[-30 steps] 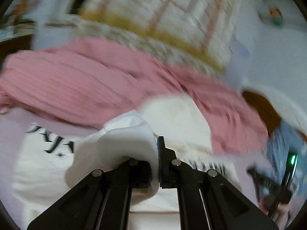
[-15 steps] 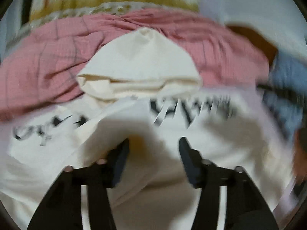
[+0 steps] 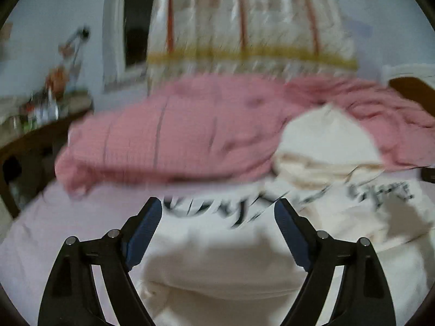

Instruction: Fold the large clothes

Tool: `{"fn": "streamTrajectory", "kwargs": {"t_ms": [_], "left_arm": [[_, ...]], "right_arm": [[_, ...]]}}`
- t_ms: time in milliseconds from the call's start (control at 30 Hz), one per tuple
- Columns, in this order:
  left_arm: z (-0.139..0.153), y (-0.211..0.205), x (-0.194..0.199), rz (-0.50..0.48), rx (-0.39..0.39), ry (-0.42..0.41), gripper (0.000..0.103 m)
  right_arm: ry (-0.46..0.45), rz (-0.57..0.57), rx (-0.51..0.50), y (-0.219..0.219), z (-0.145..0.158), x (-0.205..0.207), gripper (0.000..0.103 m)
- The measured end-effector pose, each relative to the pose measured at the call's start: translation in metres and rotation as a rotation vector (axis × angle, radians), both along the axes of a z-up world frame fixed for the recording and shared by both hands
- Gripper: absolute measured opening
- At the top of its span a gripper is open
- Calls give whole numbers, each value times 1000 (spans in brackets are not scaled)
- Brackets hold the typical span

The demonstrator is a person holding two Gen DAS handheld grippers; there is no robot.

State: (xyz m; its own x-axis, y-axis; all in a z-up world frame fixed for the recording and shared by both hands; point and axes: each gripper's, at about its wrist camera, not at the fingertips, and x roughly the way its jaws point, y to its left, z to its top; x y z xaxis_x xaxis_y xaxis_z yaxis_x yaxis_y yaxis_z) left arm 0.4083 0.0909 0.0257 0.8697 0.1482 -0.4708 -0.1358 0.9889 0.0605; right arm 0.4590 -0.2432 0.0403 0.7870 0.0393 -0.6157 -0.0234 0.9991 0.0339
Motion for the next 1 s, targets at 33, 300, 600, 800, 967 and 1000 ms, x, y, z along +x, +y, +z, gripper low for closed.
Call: {"fn": "streamTrajectory", "kwargs": {"t_ms": [33,300,600,800,967,1000], "left_arm": [[-9,11,7,14,-27,29,80],[-77,82,38,201,-329,269,66],[-81,79,39,207,-333,279,66],[-78,80,45,205,-324,288,66],[-78,83,44,196,-337,286,66],[-77,82,44,195,-333,285,66]], "right_arm": [[0,37,-3,9,0,0,103],[107,255,52,94,-16,1,58],[270,325,-150,186,-49,32,58],[335,311,-295,206,-65,39,58],[334,242,-466,209,-79,47,11],[312,200,-491,203,-77,47,11]]}}
